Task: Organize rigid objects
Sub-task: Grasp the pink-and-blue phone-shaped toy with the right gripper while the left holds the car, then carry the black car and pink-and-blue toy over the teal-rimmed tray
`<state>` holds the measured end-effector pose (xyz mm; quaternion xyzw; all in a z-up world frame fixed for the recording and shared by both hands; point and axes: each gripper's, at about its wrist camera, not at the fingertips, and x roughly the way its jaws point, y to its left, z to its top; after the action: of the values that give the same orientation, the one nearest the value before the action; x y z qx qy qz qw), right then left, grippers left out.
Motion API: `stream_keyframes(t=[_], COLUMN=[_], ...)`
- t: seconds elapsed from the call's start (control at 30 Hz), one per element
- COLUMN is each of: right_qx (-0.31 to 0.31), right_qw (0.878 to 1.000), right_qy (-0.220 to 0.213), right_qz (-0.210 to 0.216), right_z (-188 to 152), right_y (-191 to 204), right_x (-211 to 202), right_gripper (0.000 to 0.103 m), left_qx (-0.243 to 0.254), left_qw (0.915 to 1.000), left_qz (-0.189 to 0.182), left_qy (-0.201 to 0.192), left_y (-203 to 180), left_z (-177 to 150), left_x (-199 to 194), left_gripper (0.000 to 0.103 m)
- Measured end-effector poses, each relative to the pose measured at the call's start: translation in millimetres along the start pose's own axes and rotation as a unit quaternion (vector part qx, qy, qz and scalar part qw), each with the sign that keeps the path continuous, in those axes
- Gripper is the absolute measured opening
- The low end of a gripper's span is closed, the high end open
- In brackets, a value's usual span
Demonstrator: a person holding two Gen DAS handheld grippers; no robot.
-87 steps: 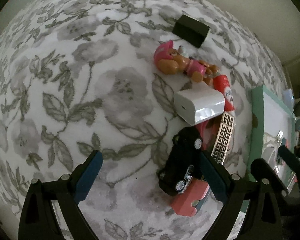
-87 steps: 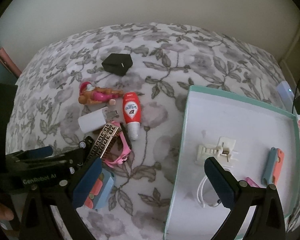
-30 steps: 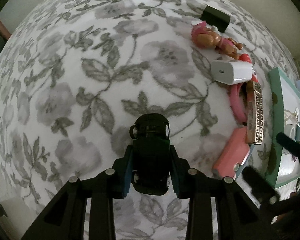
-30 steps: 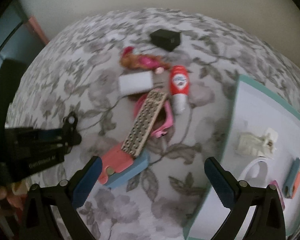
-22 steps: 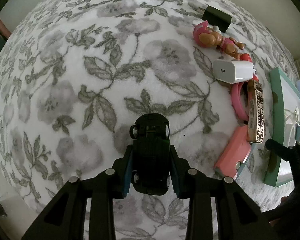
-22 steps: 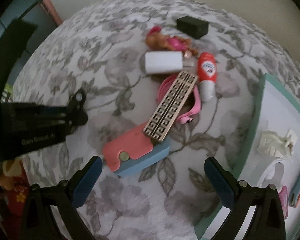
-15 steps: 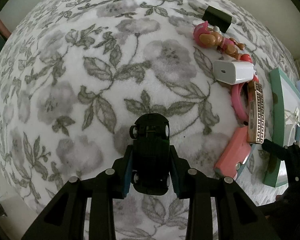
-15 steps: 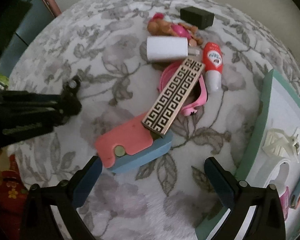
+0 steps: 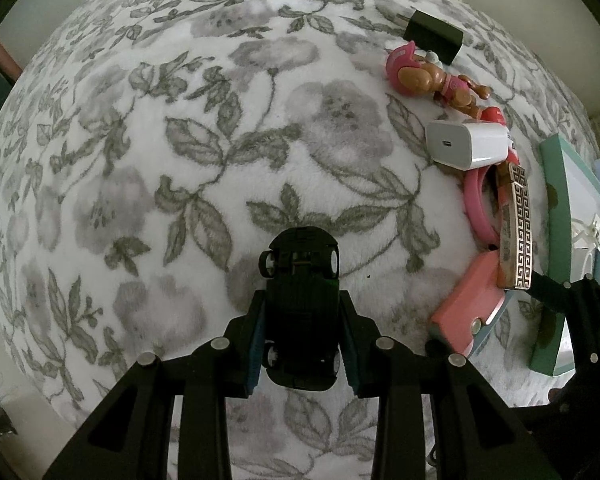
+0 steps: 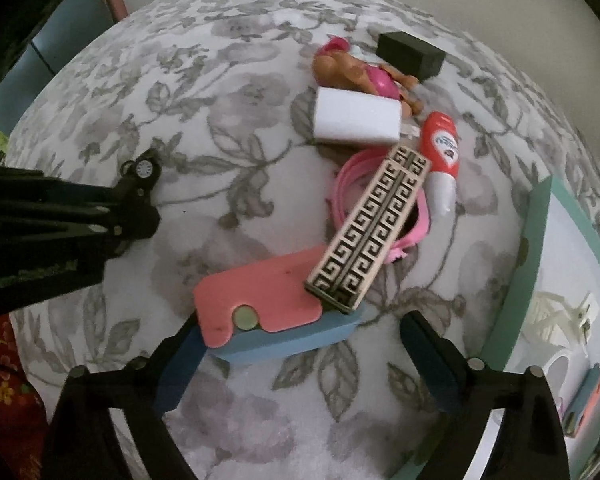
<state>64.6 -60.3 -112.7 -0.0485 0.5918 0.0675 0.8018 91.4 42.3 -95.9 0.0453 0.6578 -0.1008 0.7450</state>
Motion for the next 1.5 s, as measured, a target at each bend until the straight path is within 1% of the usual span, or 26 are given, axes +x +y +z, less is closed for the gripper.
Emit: stream_keyframes(t=[0.23, 0.37, 0.47, 0.5, 0.53, 0.63, 0.93, 1.13, 1.3, 1.37, 1.4, 1.5], right_qx=[-0.005, -0.005, -0.007, -0.008, -0.006, 0.003, 0.009, 0.029, 0.061, 0.081, 0.086, 0.104], right_qw=[1.0, 1.0, 1.0, 1.0, 1.0, 0.999, 0.999, 0.999, 0.997, 0.996, 0.995, 0.993], right_qy=[-0.01, -0.012, -0.012, -0.012, -0.01, -0.011, 0.003, 0.013, 0.002, -0.007, -0.011, -0.032], right_qz=[0.004, 0.004, 0.007, 0.009, 0.014, 0.049, 0.046, 0.04, 0.038, 0.044, 0.046, 0.045], right_z=[7.6, 11.9, 13.4, 13.7, 13.0, 7.0, -1.8, -20.5, -32.3, -37.9, -39.4, -41.7], right_y=[3.9, 8.4, 11.8, 13.1, 13.7, 13.9, 17.1, 6.3, -11.0, -20.2, -25.2, -38.6], right_x=[-5.6, -5.3, -6.7, -7.2, -7.7, -13.3, -14.1, -17.3, -30.2, -37.2, -41.3, -56.6], right_gripper=[0.085, 0.084, 0.078, 0.074, 0.074, 0.074, 0.074, 0.074, 0.074, 0.074, 0.074, 0.074], left_qx=[0.003, -0.001, -0.001, 0.0, 0.001, 0.002, 0.011, 0.015, 0.021, 0.02, 0.018, 0.02], left_qw=[1.0, 1.0, 1.0, 1.0, 1.0, 1.0, 0.9998, 0.9996, 0.9997, 0.9997, 0.9997, 0.999], left_qz=[0.003, 0.004, 0.004, 0.005, 0.006, 0.009, 0.018, 0.023, 0.013, 0.001, -0.008, -0.014], left_qy=[-0.001, 0.001, 0.001, 0.001, 0.001, 0.001, -0.003, -0.007, -0.007, -0.011, -0.017, -0.038], left_y=[-1.0, 0.6, 1.1, 1.3, 1.4, 0.0, -7.4, -12.7, -13.6, -14.5, -14.9, -16.6], left_z=[0.5, 0.4, 0.3, 0.2, 0.5, 0.0, 3.2, 5.1, 5.9, 6.9, 7.5, 9.3], left_x=[0.8, 1.5, 1.7, 1.3, 1.4, 1.3, 2.5, 2.3, -1.0, -6.1, -10.6, -25.2], left_gripper=[0.035, 0.035, 0.035, 0.035, 0.035, 0.035, 0.035, 0.035, 0.034, 0.034, 0.034, 0.034])
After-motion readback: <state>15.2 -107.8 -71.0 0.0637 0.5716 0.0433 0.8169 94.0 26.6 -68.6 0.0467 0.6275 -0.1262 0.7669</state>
